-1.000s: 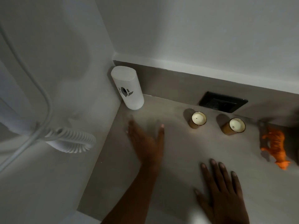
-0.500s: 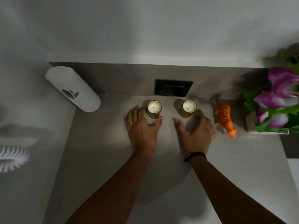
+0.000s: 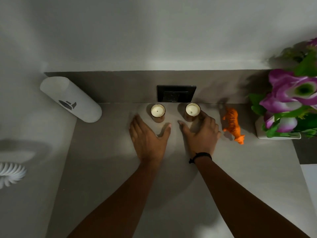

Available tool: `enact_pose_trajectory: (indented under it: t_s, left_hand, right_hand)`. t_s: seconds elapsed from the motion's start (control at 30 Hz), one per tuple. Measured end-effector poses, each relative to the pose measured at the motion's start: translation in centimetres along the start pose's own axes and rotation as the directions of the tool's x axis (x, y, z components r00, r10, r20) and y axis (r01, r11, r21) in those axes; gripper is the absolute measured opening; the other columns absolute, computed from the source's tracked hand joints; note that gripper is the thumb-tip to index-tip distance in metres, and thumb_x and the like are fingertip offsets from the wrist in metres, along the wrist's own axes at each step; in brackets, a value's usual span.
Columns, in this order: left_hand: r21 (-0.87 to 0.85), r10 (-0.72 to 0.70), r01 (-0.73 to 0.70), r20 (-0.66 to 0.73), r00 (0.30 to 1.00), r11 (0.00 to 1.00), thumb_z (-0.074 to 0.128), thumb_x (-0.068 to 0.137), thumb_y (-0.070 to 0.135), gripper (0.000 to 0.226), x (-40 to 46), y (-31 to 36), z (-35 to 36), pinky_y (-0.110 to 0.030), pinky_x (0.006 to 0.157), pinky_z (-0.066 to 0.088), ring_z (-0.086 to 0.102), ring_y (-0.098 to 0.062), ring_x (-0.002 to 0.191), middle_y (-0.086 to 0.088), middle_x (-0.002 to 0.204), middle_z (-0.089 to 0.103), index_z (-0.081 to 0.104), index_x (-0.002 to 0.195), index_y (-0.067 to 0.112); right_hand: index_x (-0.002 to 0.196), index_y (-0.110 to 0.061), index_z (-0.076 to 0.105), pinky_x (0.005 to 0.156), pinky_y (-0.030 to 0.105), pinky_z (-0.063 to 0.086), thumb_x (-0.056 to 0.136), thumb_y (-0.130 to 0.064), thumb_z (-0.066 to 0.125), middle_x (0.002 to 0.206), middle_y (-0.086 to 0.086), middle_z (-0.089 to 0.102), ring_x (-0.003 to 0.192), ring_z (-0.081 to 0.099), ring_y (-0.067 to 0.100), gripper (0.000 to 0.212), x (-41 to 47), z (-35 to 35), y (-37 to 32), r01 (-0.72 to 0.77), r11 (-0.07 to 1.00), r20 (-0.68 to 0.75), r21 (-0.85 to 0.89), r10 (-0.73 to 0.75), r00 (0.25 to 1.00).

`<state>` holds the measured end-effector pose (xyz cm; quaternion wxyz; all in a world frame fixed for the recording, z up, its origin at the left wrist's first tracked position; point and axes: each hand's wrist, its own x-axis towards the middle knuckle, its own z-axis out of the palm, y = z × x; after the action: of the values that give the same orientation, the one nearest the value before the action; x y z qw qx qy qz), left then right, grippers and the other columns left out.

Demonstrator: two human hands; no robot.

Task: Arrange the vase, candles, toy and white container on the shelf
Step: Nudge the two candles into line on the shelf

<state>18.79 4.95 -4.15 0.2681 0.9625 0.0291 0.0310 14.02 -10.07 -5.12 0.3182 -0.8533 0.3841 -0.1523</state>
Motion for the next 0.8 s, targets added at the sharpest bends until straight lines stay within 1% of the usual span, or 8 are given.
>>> enact_pose_trajectory:
  t_s: [0.1, 0.2, 0.27, 0.37, 0.43, 0.47, 0.6, 0.8]
  left_hand:
    - [0.098, 0.130, -0.138, 0.083, 0.988, 0.985, 0.045, 0.094, 0.084, 0.116, -3.7, -0.5, -0.3, -0.051, 0.138, 0.016, 0.018, -0.036, 0.168, -0.022, 0.179, 0.024, 0.016, 0.171, 0.003]
    - [0.181, 0.307, -0.351, 0.229, 0.924, 0.919, 0.035, 0.100, 0.078, 0.103, -7.0, -0.3, -0.3, -0.053, 0.138, 0.009, 0.008, -0.034, 0.170, -0.021, 0.181, 0.016, 0.016, 0.173, 0.008]
    - [0.202, 0.430, -0.510, 0.334, 0.838, 0.836, 0.030, 0.103, 0.075, 0.097, -7.9, 0.1, 0.1, -0.055, 0.138, 0.007, 0.003, -0.034, 0.170, -0.019, 0.183, 0.011, 0.011, 0.175, 0.012]
    - [0.190, 0.559, -0.667, 0.411, 0.721, 0.721, 0.030, 0.105, 0.071, 0.091, -8.1, 0.7, 0.8, -0.060, 0.137, 0.009, 0.001, -0.035, 0.171, -0.017, 0.183, 0.007, 0.008, 0.175, 0.017]
    - [0.189, 0.581, -0.687, 0.406, 0.705, 0.702, 0.033, 0.105, 0.069, 0.090, -7.9, 0.6, 1.1, -0.061, 0.137, 0.010, 0.002, -0.036, 0.171, -0.017, 0.183, 0.009, 0.009, 0.175, 0.018]
    - [0.193, 0.584, -0.687, 0.397, 0.708, 0.701, 0.034, 0.105, 0.069, 0.090, -7.8, 0.5, 1.3, -0.061, 0.137, 0.010, 0.002, -0.036, 0.171, -0.017, 0.183, 0.010, 0.010, 0.175, 0.018]
    - [0.201, 0.597, -0.691, 0.374, 0.710, 0.695, 0.034, 0.105, 0.069, 0.090, -7.9, 0.1, 1.6, -0.061, 0.137, 0.011, 0.002, -0.034, 0.171, -0.017, 0.183, 0.010, 0.010, 0.176, 0.019]
    - [0.212, 0.580, -0.685, 0.396, 0.712, 0.697, 0.030, 0.106, 0.071, 0.089, -7.8, 0.0, 1.8, -0.061, 0.136, 0.013, 0.000, -0.033, 0.171, -0.014, 0.184, 0.007, 0.006, 0.176, 0.021]
  right_hand:
    - [0.132, -0.018, 0.062, 0.106, 0.045, 0.046, 0.089, -0.064, 0.073, 0.128, 0.005, 0.064, 0.120, 0.057, 0.025, 0.064, -3.0, -1.9, 1.8, 0.030, 0.995, 0.036, 0.096, -0.034, 0.999]
    - [0.121, -0.026, 0.065, 0.098, 0.044, 0.051, 0.092, -0.051, 0.075, 0.117, -0.003, 0.064, 0.109, 0.054, 0.014, 0.039, -7.2, -4.9, 5.5, -0.010, 0.985, -0.096, 0.175, 0.027, 0.995]
    - [0.117, -0.032, 0.062, 0.090, 0.039, 0.055, 0.088, -0.051, 0.079, 0.110, -0.004, 0.062, 0.100, 0.057, 0.011, 0.038, -8.4, -6.7, 7.0, -0.100, 0.951, -0.190, 0.292, 0.160, 0.969]
    - [0.121, -0.038, 0.054, 0.075, 0.018, 0.054, 0.082, -0.042, 0.089, 0.101, 0.001, 0.062, 0.082, 0.061, 0.006, 0.052, -7.1, -8.0, 7.1, -0.114, 0.847, -0.237, 0.519, 0.270, 0.933]
    - [0.130, -0.027, 0.054, 0.075, 0.009, 0.051, 0.082, -0.033, 0.091, 0.100, 0.004, 0.064, 0.081, 0.062, 0.004, 0.061, -5.4, -7.9, 6.8, -0.089, 0.823, -0.246, 0.562, 0.268, 0.931]
    - [0.129, -0.022, 0.057, 0.076, 0.010, 0.051, 0.083, -0.032, 0.091, 0.100, 0.003, 0.065, 0.082, 0.063, 0.005, 0.058, -4.6, -7.7, 6.6, -0.078, 0.828, -0.261, 0.556, 0.263, 0.929]
    - [0.108, -0.030, 0.062, 0.083, 0.025, 0.058, 0.090, -0.037, 0.083, 0.099, -0.004, 0.070, 0.089, 0.069, 0.016, 0.028, -2.2, -7.0, 6.2, -0.059, 0.830, -0.316, 0.555, 0.276, 0.907]
    - [0.108, -0.025, 0.063, 0.087, 0.017, 0.058, 0.093, -0.036, 0.079, 0.103, -0.001, 0.072, 0.092, 0.069, 0.008, 0.024, -0.8, -6.1, 6.3, -0.082, 0.828, -0.299, 0.554, 0.290, 0.909]
